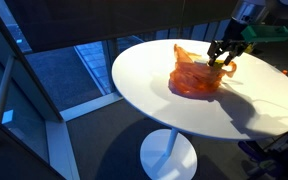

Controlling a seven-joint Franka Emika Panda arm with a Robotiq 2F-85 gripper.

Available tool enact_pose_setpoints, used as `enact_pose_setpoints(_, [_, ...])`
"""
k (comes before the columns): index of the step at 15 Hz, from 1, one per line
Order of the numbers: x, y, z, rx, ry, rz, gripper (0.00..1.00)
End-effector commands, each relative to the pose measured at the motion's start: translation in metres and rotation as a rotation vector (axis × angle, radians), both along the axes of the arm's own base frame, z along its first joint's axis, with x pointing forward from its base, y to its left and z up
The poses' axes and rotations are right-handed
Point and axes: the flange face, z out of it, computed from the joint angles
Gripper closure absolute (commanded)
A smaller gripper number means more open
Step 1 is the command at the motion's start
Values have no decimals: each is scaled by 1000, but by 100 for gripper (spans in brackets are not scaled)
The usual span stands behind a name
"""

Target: Put the brown bottle in the plastic

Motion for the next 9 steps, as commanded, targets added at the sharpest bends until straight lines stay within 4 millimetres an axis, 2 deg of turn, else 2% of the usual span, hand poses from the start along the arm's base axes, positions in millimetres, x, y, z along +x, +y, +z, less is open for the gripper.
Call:
enact_pose_setpoints(1, [-1,-7,16,-3,-2,-3,0])
enact_pose_setpoints(9, [-1,-29,59,-28,55,-51,0])
